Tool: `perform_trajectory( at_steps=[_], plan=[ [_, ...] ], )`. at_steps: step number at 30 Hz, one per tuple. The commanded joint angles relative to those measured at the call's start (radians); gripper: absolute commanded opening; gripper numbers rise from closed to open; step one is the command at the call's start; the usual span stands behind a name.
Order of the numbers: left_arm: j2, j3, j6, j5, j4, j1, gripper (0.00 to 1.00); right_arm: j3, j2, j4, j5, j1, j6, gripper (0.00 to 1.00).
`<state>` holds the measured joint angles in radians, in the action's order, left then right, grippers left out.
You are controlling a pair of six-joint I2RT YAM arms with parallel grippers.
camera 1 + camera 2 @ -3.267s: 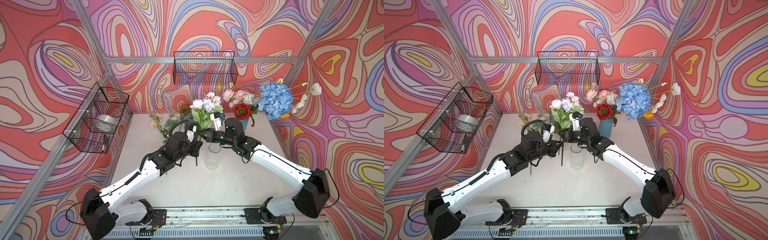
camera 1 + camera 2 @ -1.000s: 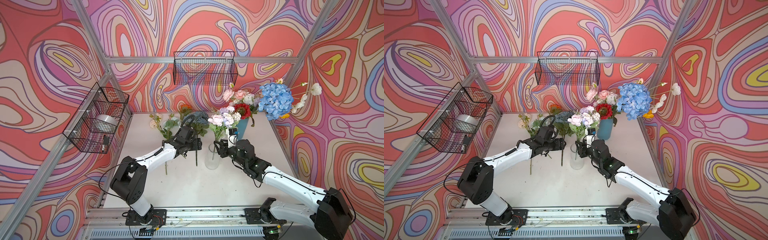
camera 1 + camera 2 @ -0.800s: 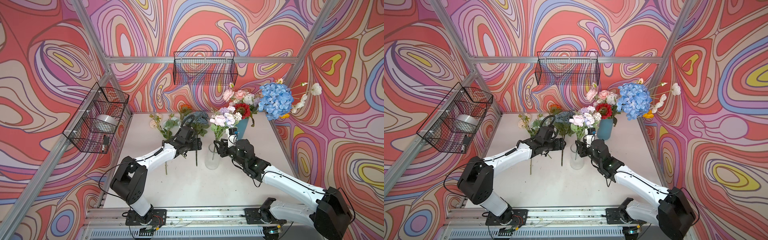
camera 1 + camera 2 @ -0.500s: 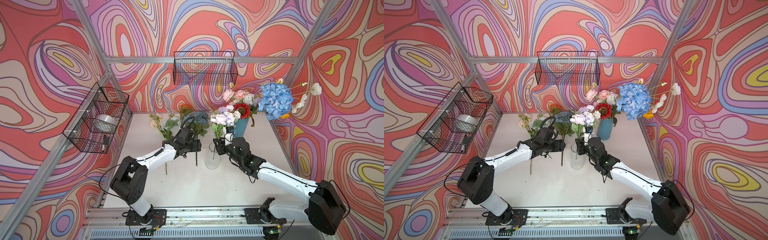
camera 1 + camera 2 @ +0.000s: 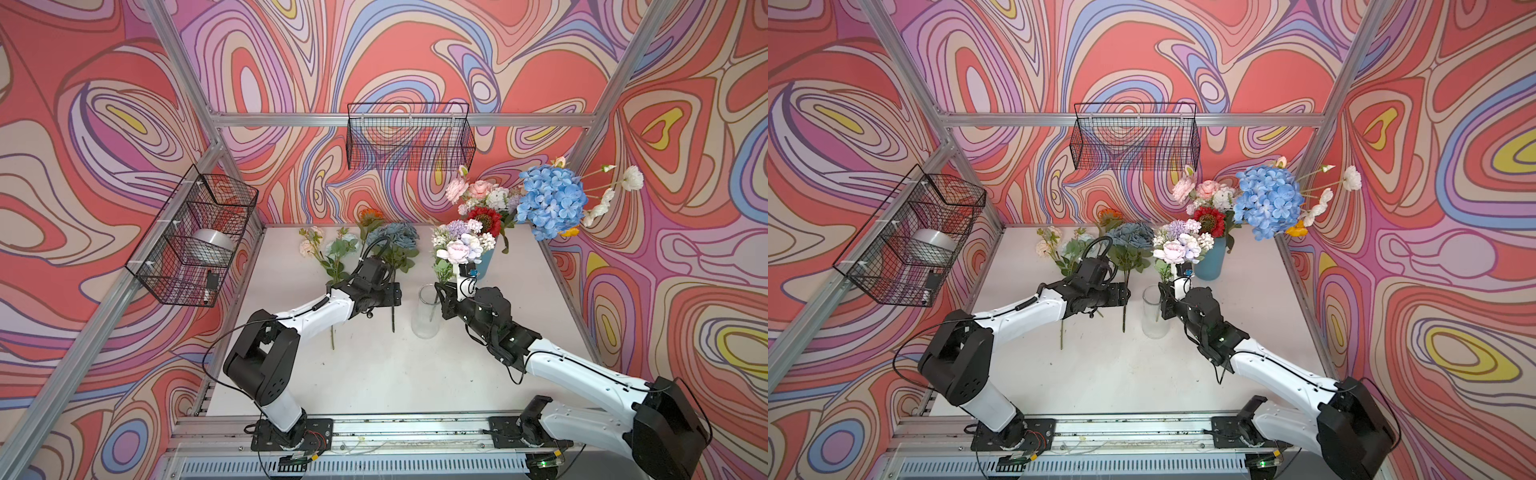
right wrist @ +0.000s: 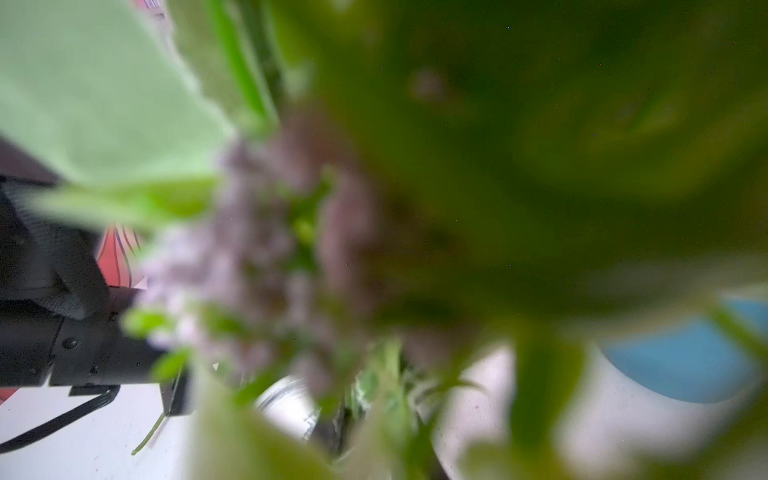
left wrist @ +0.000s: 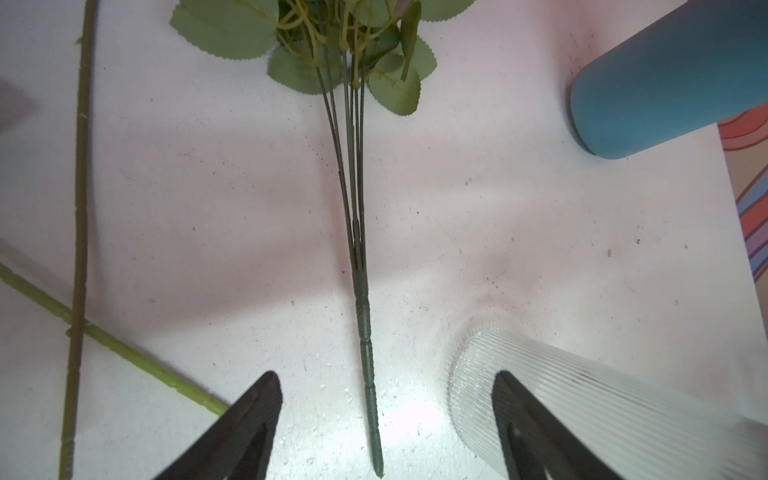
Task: Arrange the flowers into the vase
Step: 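Release the bunch and reach the left gripper to the blue-grey rose stems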
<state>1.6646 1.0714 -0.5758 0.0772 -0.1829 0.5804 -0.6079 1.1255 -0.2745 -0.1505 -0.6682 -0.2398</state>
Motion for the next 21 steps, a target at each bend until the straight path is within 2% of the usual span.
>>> perform_trajectory(
  at_steps=[1, 9, 17, 21],
  plan=[
    [0.039, 0.023, 0.009, -0.015, 0.0, -0.01, 0.83, 0.023, -0.002, -0.02, -0.012, -0.01, 0.028, 0.22],
    [0.174, 0.118, 0.035, -0.022, -0.029, -0.016, 0.79, 0.013, 0.001, -0.022, -0.012, -0.017, 0.03, 0.36],
    [0.331, 0.293, 0.078, -0.027, -0.074, -0.051, 0.72, 0.001, -0.006, -0.011, -0.012, -0.016, -0.025, 0.46],
    [0.395, 0.368, 0.073, 0.005, -0.075, -0.089, 0.67, 0.003, -0.001, -0.013, -0.014, -0.016, -0.058, 0.48]
  ],
)
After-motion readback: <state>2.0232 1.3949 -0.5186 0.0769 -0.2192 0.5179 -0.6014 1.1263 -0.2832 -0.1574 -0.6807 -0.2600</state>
